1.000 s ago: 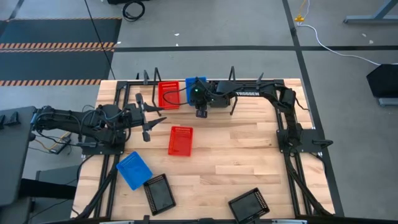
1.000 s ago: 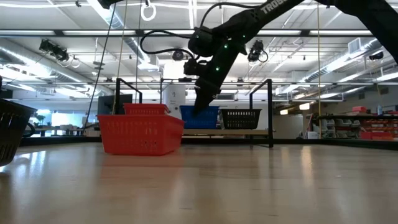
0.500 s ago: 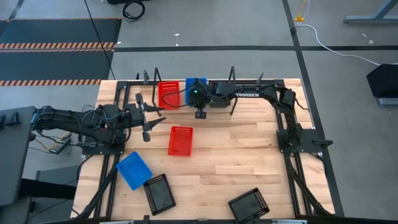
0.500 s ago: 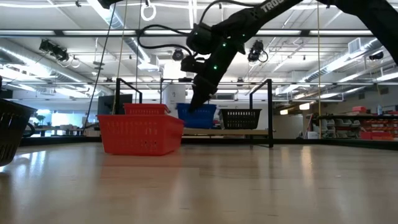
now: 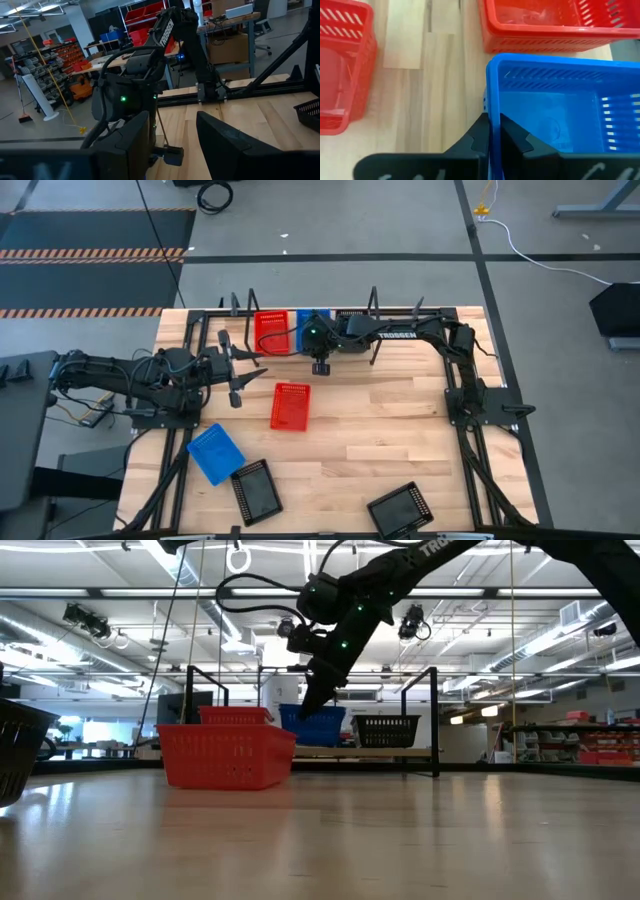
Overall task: Stack baskets on shelf by color
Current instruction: Stack the right blue bin on top of the blue bin on the shelf
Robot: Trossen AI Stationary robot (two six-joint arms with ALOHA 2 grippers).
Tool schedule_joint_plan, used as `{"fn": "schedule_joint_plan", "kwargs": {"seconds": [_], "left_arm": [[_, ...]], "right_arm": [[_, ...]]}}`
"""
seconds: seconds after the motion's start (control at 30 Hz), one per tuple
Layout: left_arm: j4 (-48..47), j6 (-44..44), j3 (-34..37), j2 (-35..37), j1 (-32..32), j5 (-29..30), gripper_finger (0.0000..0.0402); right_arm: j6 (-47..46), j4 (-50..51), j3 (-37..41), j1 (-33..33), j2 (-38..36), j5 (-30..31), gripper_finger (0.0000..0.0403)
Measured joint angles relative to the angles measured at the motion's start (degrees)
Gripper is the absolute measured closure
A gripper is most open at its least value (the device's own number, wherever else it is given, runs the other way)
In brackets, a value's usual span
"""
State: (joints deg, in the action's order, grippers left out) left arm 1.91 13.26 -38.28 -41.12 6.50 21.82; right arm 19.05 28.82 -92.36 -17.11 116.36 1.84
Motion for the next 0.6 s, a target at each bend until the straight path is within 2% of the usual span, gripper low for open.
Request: {"fn": "schedule_joint_plan", "kwargs": {"seconds": [0.3,0.6], "left_arm": [[0.00,-0.11,0.00,0.00,0.00,0.01,0.0230],[0.00,-0.11,0.00,0.00,0.00,0.00,0.0230]], "right_arm": [[-1.37,0.36,0.00,1.04,0.00,-0.58,0.0380],[-2.49,-0.59,0.00,0.95,0.00,-0.43,0.0333]]}}
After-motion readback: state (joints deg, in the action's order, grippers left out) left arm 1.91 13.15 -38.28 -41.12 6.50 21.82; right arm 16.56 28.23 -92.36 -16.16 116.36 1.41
